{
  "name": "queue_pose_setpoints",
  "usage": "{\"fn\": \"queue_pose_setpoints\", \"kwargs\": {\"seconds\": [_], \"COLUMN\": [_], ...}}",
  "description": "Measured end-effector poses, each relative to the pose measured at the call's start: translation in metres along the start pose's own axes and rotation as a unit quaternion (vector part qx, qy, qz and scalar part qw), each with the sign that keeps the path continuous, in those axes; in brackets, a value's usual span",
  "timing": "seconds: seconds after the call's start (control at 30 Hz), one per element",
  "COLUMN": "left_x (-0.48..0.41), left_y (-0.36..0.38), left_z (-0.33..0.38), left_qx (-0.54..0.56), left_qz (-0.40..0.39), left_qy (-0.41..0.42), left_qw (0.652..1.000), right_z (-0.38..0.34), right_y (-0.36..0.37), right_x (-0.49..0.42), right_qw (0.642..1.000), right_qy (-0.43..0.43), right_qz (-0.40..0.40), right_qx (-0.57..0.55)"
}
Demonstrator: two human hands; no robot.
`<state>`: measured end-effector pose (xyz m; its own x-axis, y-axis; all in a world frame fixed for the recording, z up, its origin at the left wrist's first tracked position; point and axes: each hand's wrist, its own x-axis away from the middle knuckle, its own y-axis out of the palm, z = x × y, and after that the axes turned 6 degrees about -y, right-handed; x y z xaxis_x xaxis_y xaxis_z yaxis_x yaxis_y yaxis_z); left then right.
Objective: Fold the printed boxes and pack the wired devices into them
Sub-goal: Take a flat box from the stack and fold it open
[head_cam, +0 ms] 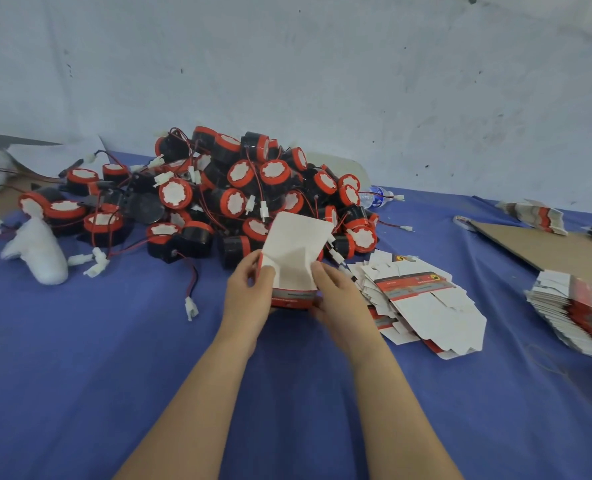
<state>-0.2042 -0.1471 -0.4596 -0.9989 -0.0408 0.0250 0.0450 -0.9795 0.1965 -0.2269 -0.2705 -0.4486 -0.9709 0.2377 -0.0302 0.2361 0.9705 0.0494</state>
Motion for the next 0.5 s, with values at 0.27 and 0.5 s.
{"fn": "queue_pose_setpoints", "kwargs": {"seconds": [0.27, 0.5], "left_x": [0.004, -0.001], "left_y": [0.004, 0.002], "left_z": [0.006, 0.006], "left_qx": [0.028, 0.109], "left_qz": [-0.098, 0.003], "left_qy": [0.025, -0.009], "left_qw": [0.994, 0.994], "right_z": [0.004, -0.007], "right_y": [0.001, 0.015], "right_x": [-0.003, 0.002], "right_qw": [0.994, 0.998], "right_qy": [-0.042, -0.005], "right_qz": [0.080, 0.041], "right_qx": [0.063, -0.037]}}
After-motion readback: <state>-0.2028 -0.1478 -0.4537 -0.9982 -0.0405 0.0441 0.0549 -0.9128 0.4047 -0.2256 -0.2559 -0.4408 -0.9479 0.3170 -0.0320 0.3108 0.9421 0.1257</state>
